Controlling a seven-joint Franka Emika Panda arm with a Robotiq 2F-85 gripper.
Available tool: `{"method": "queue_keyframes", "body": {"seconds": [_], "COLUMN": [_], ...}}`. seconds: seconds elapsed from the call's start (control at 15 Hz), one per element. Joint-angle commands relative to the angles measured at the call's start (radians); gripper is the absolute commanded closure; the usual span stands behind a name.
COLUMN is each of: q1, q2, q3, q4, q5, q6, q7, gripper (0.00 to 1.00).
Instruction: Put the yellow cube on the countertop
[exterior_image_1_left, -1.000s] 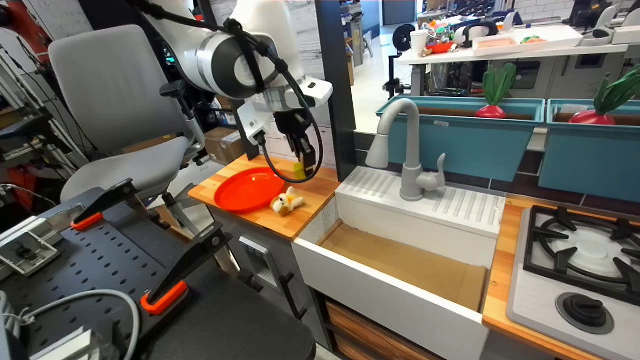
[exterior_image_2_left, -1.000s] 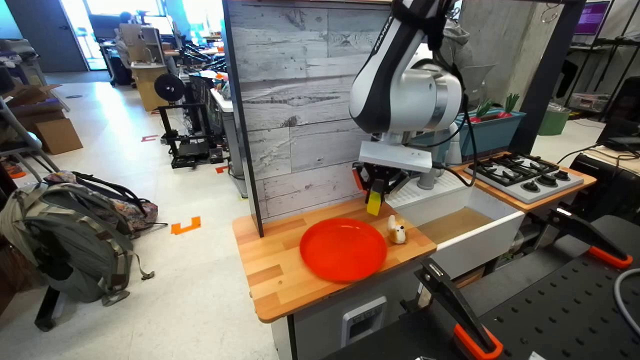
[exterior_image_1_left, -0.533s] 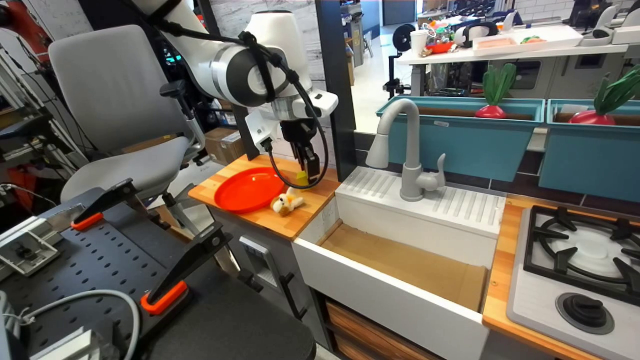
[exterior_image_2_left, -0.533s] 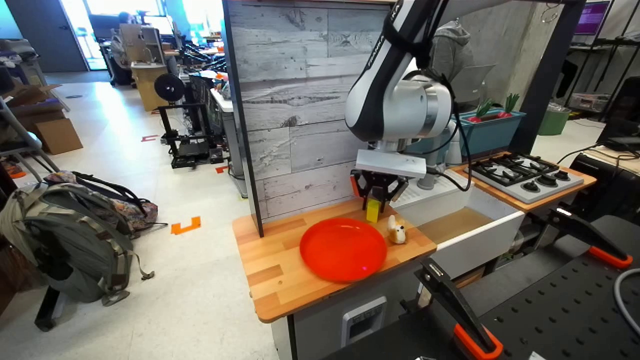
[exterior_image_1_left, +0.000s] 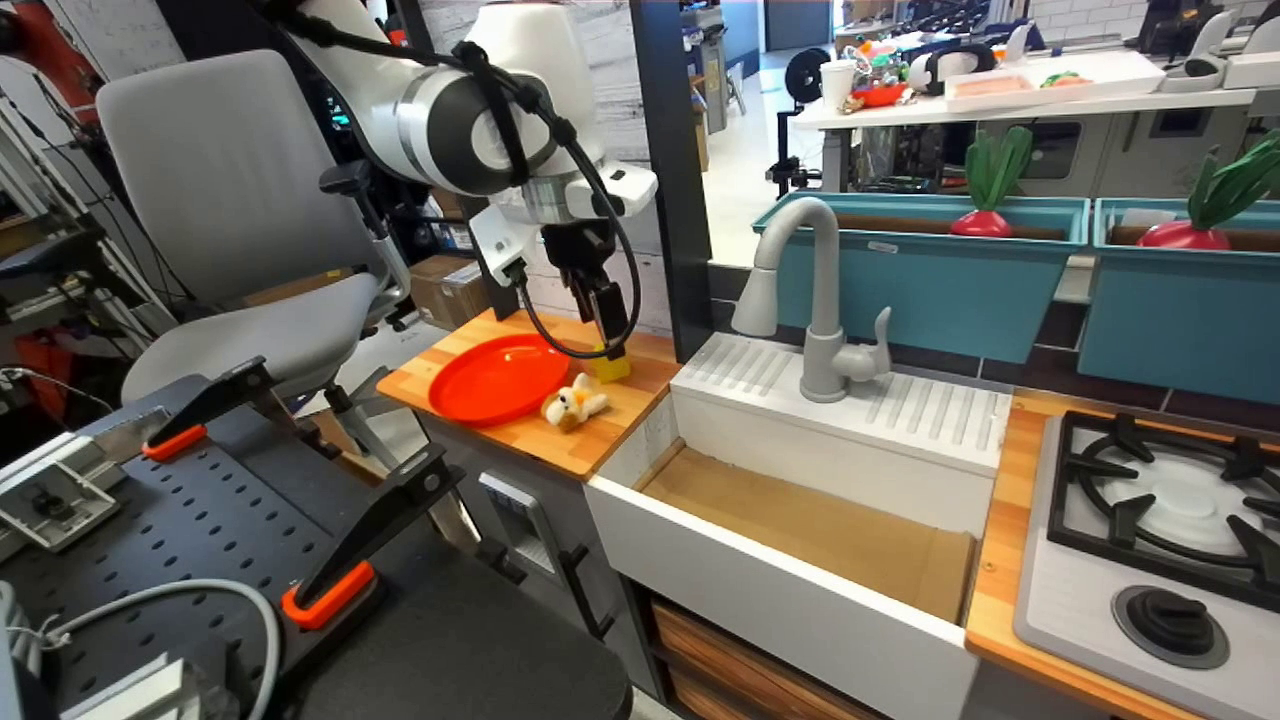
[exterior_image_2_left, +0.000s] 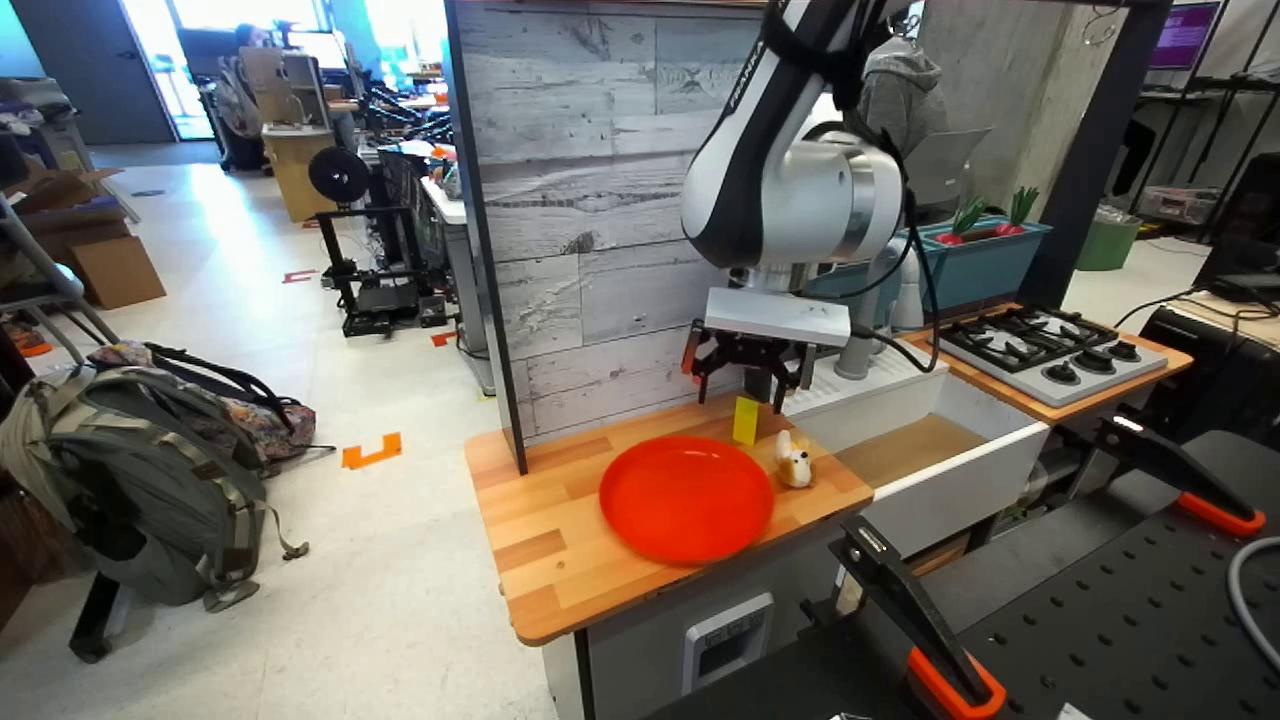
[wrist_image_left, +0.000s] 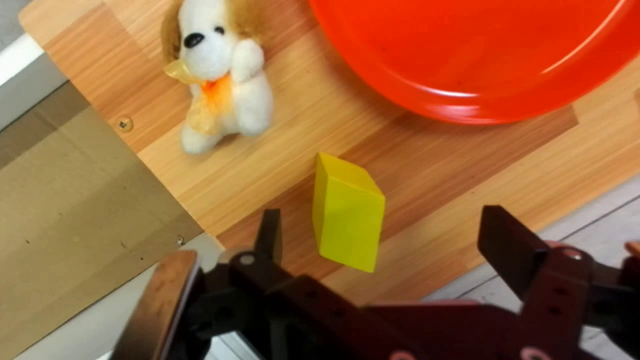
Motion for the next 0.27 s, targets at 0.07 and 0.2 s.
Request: {"method": "queue_keyframes", "body": {"seconds": [0.07, 0.2], "q1": [0.008, 0.01], "q2": [-0.07, -0.133], "q3": [0.018, 0.031], "q4": [-0.09, -0.17], "q5": [0.012, 0.012], "q6": [0.064, 0.09], "q7": [-0.04, -0.055], "gripper": [0.0, 0.0]}}
